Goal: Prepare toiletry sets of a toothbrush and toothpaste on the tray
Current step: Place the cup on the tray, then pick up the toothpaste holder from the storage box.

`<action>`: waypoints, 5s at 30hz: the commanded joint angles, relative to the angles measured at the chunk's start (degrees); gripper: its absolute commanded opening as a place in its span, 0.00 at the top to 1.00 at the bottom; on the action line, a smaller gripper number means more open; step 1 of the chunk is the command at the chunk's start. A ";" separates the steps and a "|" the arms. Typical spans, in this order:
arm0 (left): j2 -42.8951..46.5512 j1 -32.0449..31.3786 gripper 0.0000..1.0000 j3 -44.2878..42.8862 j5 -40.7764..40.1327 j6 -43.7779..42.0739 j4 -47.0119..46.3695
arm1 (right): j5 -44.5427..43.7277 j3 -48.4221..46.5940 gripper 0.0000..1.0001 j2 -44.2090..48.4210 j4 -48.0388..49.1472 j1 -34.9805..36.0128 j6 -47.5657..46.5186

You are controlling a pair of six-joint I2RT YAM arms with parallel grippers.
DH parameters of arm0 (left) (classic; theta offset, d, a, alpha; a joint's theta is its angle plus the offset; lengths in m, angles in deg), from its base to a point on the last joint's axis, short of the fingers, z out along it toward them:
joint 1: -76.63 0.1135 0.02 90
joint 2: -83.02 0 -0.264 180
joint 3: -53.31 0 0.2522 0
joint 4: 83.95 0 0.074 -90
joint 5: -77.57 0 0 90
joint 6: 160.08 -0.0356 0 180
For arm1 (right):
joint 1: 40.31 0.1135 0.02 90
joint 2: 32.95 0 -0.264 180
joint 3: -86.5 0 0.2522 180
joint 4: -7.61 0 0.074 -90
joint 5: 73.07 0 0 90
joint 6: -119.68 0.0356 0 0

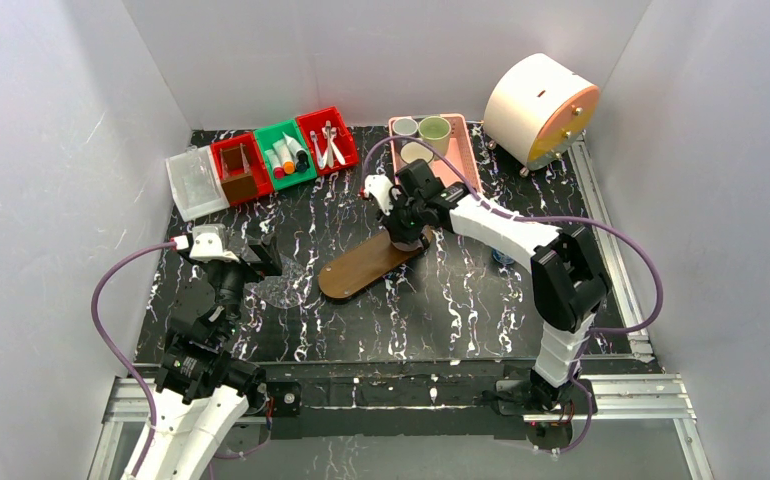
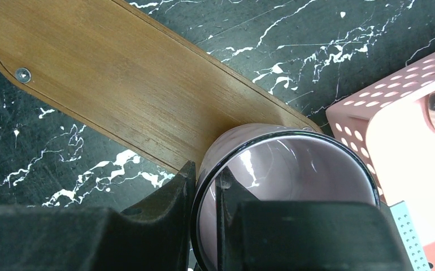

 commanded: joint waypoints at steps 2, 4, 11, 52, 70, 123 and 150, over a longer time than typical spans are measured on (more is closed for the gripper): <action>-0.08 0.21 0.02 -1.19 -0.68 -0.62 -0.33 | -0.16 -1.04 0.99 -0.51 4.07 0.28 -1.16; -0.06 0.21 0.02 -1.17 -0.68 -0.62 -0.33 | -0.13 -0.83 0.99 -0.91 4.36 0.28 -1.19; -0.02 0.21 0.02 -1.23 -0.69 -0.63 -0.31 | 0.05 0.44 0.99 -0.87 5.13 0.27 -1.10; -0.79 0.21 0.02 -1.32 -0.06 -0.90 -0.24 | 1.71 7.58 0.53 4.63 10.99 -0.51 -1.53; -3.44 0.17 0.02 -1.51 -2.40 0.12 -0.33 | -1.37 8.27 0.21 14.20 14.01 -0.44 9.48; -97.17 35.55 0.13 -70.87 -2.59 12.81 10.81 | -20.40 40.01 0.01 53.47 36.24 -0.26 26.43; -116.37 37.30 0.49 -90.71 2.23 10.07 16.10 | -21.31 39.92 0.01 51.14 36.11 -0.02 25.01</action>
